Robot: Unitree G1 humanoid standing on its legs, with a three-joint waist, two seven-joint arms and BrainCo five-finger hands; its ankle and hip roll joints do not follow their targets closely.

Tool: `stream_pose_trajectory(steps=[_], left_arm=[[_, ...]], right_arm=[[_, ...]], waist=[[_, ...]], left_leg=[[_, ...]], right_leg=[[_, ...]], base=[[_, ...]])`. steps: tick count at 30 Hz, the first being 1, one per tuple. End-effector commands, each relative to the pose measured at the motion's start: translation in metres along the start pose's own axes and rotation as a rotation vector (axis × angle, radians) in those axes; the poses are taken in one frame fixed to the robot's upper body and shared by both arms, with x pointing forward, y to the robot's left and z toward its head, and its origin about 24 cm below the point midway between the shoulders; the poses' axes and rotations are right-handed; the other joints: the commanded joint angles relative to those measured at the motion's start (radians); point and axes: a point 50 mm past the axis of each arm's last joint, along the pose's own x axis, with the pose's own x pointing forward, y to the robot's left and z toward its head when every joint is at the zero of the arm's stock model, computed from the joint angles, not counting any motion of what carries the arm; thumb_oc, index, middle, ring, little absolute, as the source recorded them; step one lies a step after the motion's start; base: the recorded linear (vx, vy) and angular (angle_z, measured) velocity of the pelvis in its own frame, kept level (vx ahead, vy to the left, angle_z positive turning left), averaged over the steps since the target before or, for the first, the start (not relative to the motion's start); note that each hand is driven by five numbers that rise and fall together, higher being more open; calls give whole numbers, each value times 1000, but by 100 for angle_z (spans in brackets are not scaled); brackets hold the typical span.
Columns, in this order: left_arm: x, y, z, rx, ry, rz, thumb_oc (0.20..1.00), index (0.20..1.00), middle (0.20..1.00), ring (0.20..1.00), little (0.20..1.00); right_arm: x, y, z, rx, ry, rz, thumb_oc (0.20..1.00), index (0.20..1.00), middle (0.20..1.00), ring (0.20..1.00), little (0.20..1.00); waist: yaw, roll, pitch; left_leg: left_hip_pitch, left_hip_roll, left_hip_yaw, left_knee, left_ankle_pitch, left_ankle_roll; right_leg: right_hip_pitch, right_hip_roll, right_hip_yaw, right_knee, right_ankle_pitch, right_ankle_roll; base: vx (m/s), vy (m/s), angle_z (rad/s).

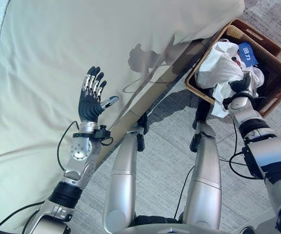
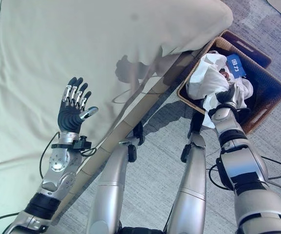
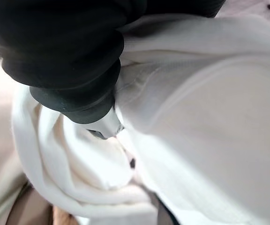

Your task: Pick up clothes into the bucket

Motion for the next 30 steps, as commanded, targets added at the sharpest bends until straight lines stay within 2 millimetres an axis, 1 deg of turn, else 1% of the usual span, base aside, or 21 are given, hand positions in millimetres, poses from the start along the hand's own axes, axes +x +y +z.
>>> stream_pose_trajectory(steps=[1, 7, 8, 9, 10, 12, 13, 15, 19, 20, 23, 24, 26, 27, 28, 29, 30], left_arm=[[-2, 4, 22, -37, -125, 29, 1000, 1000, 1000, 1000, 1000], [-3, 7, 16, -19, -93, 30, 1000, 1000, 1000, 1000, 1000], [-3, 9, 14, -15, -86, 35, 1000, 1000, 1000, 1000, 1000], [-3, 9, 12, -11, -75, 32, 1000, 1000, 1000, 1000, 1000], [-4, 11, 10, -6, -65, 35, 1000, 1000, 1000, 1000, 1000], [-6, 14, 6, -6, -47, 48, 1000, 1000, 1000, 1000, 1000], [-7, 16, 4, -4, -37, 56, 1000, 1000, 1000, 1000, 1000], [-10, 19, -1, -3, -14, 68, 1000, 1000, 1000, 1000, 1000], [-16, 27, -5, 1, 11, 94, 1000, 1000, 1000, 1000, 1000], [-18, 31, -6, 11, 22, 100, 1000, 1000, 1000, 1000, 1000], [-19, 34, -7, 19, 28, 107, 1000, 1000, 1000, 1000, 1000], [-20, 36, -8, 28, 38, 112, 1000, 1000, 1000, 1000, 1000], [-24, 42, -9, 45, 50, 124, 1000, 1000, 1000, 1000, 1000], [-29, 48, -13, 65, 74, 149, 1000, 1000, 1000, 1000, 1000], [-29, 48, -13, 65, 75, 149, 1000, 1000, 1000, 1000, 1000], [-32, 51, -14, 70, 83, 160, 1000, 1000, 1000, 1000, 1000], [-35, 53, -15, 72, 94, 168, 1000, 1000, 1000, 1000, 1000]], right_arm=[[6, -21, -10, 26, 32, -86, 1000, 1000, 1000, 1000, 1000], [6, -31, -26, 149, 103, -135, 1000, 1000, 1000, 1000, 1000], [4, -29, -27, 216, 112, -137, 1000, 1000, 1000, 1000, 1000], [2, -28, -33, 262, 130, -137, 1000, 1000, 1000, 1000, 1000], [1, -26, -35, 285, 132, -125, 1000, 1000, 1000, 1000, 1000], [-5, -17, -42, 313, 127, -88, 1000, 1000, 1000, 1000, 1000], [-11, -10, -48, 327, 129, -56, 1000, 1000, 1000, 1000, 1000], [-19, -2, -61, 318, 148, -15, 1000, 1000, 1000, 1000, 1000], [-36, 7, -92, 291, 213, 41, 1000, 1000, 1000, 1000, 1000], [-45, 10, -109, 286, 261, 55, 1000, 1000, 1000, 1000, 1000], [-49, 11, -114, 287, 273, 61, 1000, 1000, 1000, 1000, 1000], [-58, 15, -124, 315, 297, 70, 1000, 1000, 1000, 1000, 1000], [-66, 20, -129, 356, 296, 86, 1000, 1000, 1000, 1000, 1000], [-77, 27, -129, 415, 267, 116, 1000, 1000, 1000, 1000, 1000], [-77, 28, -129, 414, 268, 116, 1000, 1000, 1000, 1000, 1000], [-84, 31, -130, 424, 248, 140, 1000, 1000, 1000, 1000, 1000], [-90, 36, -122, 450, 199, 166, 1000, 1000, 1000, 1000, 1000]], waist=[[-26, 60, -24], [-29, 55, -35], [-33, 52, -39], [-34, 47, -41], [-38, 43, -41], [-43, 30, -48], [-47, 21, -52], [-51, 9, -58], [-60, -10, -75], [-62, -18, -86], [-63, -21, -88], [-65, -29, -104], [-70, -40, -119], [-74, -54, -136], [-74, -54, -135], [-77, -61, -143], [-81, -69, -155]], left_leg=[[15, -19, -31, -54, 1, -2], [107, -11, -32, -151, 34, -10], [123, -9, -33, -167, 41, -12], [148, -8, -35, -191, 47, -14], [155, -10, -28, -214, 84, -6], [197, -6, -32, -252, 97, -8], [221, -3, -32, -271, 105, -11], [262, -3, -39, -305, 117, -14], [342, 0, -53, -361, 139, -25], [385, 5, -58, -389, 147, -31], [407, 6, -60, -404, 151, -33], [449, 12, -62, -434, 160, -38], [493, 19, -63, -462, 168, -42], [539, 27, -64, -487, 175, -47], [542, 27, -64, -489, 175, -47], [559, 33, -65, -498, 177, -48], [580, 37, -64, -514, 187, -49]], right_leg=[[81, -26, -45, 67, -95, 44], [171, -24, -65, -22, -62, 56], [188, -22, -67, -40, -57, 57], [213, -21, -72, -64, -48, 60], [221, -24, -84, -92, -11, 52], [268, -19, -89, -132, 4, 57], [295, -15, -94, -153, 12, 58], [340, -11, -104, -188, 24, 61], [432, -8, -124, -247, 38, 63], [480, -6, -133, -275, 45, 66], [504, -3, -140, -290, 47, 66], [547, 3, -147, -319, 52, 69], [589, 11, -151, -344, 55, 70], [636, 22, -157, -374, 60, 72], [639, 22, -157, -376, 60, 72], [658, 25, -160, -387, 62, 72], [680, 30, -164, -403, 70, 73]], base=[[0, 0, 0], [2, 0, -1], [0, 0, 0], [-64, -9, -2], [-64, -8, -2], [-14, -15, 1], [31, -39, 4], [38, -56, 1], [57, -59, -1], [59, -44, 5], [50, -34, 7], [70, -41, 2], [102, -55, -5], [87, -41, -6], [82, -44, -10], [44, -30, -10], [72, -42, -7]])
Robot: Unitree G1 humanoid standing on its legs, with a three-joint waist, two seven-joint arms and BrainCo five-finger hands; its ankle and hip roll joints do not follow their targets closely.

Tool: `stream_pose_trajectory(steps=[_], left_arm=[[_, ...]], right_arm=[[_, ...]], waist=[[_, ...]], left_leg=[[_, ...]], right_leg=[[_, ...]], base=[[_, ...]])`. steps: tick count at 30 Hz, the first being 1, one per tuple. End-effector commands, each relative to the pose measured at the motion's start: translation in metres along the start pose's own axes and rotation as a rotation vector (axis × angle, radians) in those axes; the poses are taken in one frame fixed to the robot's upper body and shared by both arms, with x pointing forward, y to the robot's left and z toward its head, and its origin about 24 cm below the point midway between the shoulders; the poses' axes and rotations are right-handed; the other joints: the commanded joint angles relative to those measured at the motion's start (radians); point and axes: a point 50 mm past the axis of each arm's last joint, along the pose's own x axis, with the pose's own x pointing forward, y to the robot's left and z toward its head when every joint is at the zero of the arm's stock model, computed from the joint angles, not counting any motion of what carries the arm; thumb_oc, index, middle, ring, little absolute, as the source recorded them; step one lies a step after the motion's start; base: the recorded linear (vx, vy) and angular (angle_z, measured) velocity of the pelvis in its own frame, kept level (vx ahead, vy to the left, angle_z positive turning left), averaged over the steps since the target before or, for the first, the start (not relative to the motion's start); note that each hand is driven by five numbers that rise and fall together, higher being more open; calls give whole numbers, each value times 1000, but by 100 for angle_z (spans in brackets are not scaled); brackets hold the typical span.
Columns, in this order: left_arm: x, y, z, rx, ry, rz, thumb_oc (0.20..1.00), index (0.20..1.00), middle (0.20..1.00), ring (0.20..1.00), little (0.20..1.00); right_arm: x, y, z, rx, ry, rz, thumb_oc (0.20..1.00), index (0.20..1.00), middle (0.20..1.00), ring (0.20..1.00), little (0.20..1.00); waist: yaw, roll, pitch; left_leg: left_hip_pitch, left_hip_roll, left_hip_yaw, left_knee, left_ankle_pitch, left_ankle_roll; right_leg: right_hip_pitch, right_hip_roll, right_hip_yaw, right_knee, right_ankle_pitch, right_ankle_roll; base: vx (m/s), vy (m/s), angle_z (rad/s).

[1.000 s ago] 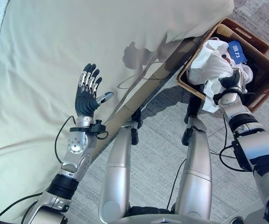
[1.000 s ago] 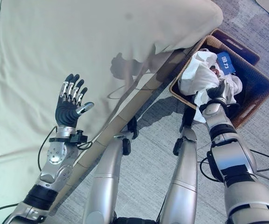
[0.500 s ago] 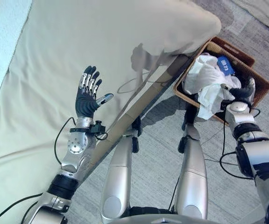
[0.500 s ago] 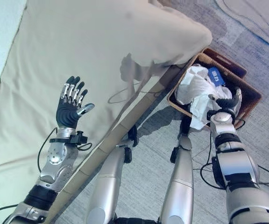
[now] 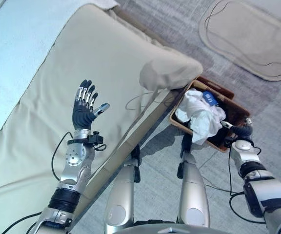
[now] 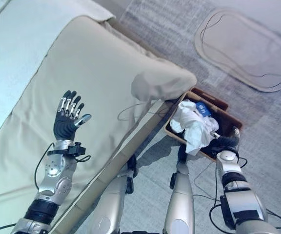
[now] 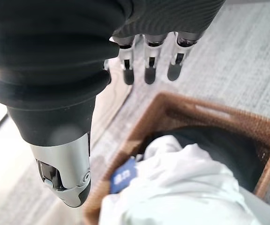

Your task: Pick up clothes into the bucket

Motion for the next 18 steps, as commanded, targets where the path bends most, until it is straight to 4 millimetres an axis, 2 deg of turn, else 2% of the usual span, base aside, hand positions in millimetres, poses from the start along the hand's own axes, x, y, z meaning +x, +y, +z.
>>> stream_pose_trajectory(steps=[1, 5, 6, 9, 10, 12, 18], left_arm=[[-8, 12, 4, 9, -28, 29, 1000, 1000, 1000, 1000, 1000], [-20, 19, -4, 32, 22, 39, 1000, 1000, 1000, 1000, 1000], [-20, 20, -5, 33, 24, 39, 1000, 1000, 1000, 1000, 1000], [-28, 19, -12, 32, 63, 33, 1000, 1000, 1000, 1000, 1000], [-33, 19, -16, 37, 86, 36, 1000, 1000, 1000, 1000, 1000], [-35, 20, -18, 40, 99, 41, 1000, 1000, 1000, 1000, 1000], [-51, 16, -38, 46, 204, 52, 1000, 1000, 1000, 1000, 1000]], right_arm=[[-12, 13, 16, 84, -153, 89, 1000, 1000, 1000, 1000, 1000], [-39, 23, 12, 157, -241, 233, 1000, 1000, 1000, 1000, 1000], [-40, 22, 11, 157, -239, 233, 1000, 1000, 1000, 1000, 1000], [-56, 38, 8, 213, -248, 334, 1000, 1000, 1000, 1000, 1000], [-64, 46, 9, 191, -271, 400, 1000, 1000, 1000, 1000, 1000], [-69, 48, 8, 180, -280, 419, 1000, 1000, 1000, 1000, 1000], [-93, 69, -10, 176, -218, 527, 1000, 1000, 1000, 1000, 1000]], waist=[[-16, -8, -31], [-23, -24, -95], [-23, -24, -95], [-21, -28, -132], [-15, -34, -155], [-13, -37, -167], [15, -42, -219]], left_leg=[[15, 17, -47, -99, 94, -17], [110, 34, -54, -199, 131, -28], [113, 34, -55, -203, 133, -28], [161, 40, -53, -245, 144, -37], [183, 43, -49, -259, 144, -40], [193, 44, -52, -263, 145, -42], [264, 39, -76, -255, 126, -36]], right_leg=[[77, -19, -46, 27, -42, 55], [175, 2, -74, -45, -38, 62], [179, 2, -76, -49, -37, 62], [230, 18, -99, -109, -21, 66], [257, 27, -111, -135, -17, 69], [269, 30, -115, -141, -17, 70], [367, 33, -138, -143, -43, 64]], base=[[90, -40, 1], [90, -47, -4], [77, -28, 13], [51, -10, 15], [44, -12, 9], [49, -8, 2], [79, -3, 14]])
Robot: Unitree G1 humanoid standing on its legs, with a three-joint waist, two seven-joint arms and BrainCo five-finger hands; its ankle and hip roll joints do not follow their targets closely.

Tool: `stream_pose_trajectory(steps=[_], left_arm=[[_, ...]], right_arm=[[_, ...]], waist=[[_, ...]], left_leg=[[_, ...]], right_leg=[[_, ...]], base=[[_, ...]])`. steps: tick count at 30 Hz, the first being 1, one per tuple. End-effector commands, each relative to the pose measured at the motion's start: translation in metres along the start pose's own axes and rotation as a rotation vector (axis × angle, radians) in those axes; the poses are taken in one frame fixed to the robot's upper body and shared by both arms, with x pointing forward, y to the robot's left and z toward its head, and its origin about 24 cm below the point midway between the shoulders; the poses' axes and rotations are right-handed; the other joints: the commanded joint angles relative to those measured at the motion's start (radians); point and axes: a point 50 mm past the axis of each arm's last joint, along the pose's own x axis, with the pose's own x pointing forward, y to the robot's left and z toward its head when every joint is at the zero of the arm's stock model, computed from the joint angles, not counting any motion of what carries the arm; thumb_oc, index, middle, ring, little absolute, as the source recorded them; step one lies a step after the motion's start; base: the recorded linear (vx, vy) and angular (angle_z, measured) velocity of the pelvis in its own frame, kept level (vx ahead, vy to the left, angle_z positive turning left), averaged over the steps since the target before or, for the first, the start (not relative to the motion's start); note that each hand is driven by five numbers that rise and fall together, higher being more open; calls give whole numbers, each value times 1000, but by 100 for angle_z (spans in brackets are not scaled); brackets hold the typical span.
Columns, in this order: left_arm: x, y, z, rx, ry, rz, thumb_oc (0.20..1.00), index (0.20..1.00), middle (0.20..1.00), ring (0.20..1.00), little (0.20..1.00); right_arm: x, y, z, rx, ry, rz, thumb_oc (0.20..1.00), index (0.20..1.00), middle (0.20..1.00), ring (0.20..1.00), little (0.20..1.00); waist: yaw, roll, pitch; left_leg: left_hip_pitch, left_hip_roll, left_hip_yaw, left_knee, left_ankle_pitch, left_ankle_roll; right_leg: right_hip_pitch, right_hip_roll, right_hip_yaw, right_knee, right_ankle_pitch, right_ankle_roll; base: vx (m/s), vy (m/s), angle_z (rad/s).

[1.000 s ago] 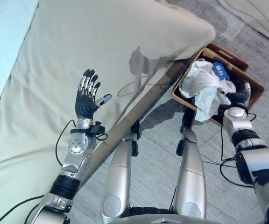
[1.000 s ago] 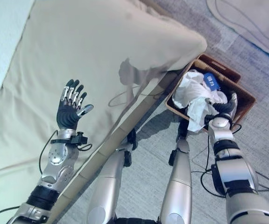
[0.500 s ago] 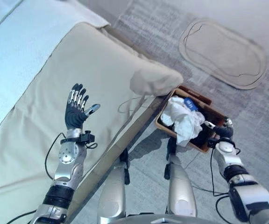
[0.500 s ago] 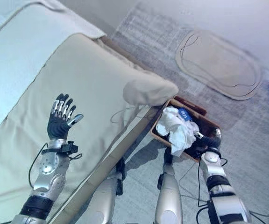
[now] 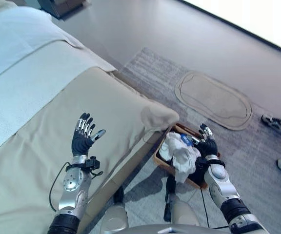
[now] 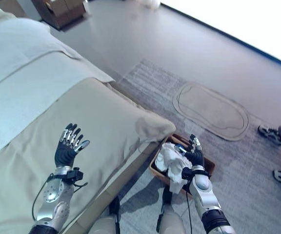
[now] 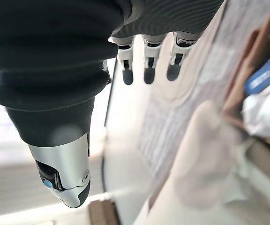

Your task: Pick up clothes into the bucket

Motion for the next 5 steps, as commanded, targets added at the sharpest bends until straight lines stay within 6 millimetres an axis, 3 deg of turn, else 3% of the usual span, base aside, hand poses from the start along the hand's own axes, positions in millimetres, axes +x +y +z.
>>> stream_pose_trajectory(steps=[1, 5], left_arm=[[4, 0, 4, 79, -23, -35, 1000, 1000, 1000, 1000, 1000], [-2, -5, -14, 89, 52, -41, 1000, 1000, 1000, 1000, 1000]], right_arm=[[-2, 14, 13, -19, -90, 86, 1000, 1000, 1000, 1000, 1000], [-12, 35, -2, 9, -32, 148, 1000, 1000, 1000, 1000, 1000]], waist=[[31, -11, -28], [64, -4, -61]], left_leg=[[-51, -22, -34, 16, 39, 10], [-14, -28, -61, 21, 25, 14]], right_leg=[[37, -46, -35, 64, -67, 57], [98, -47, -59, 57, -86, 54]], base=[[92, -17, 31], [92, 1, 26]])
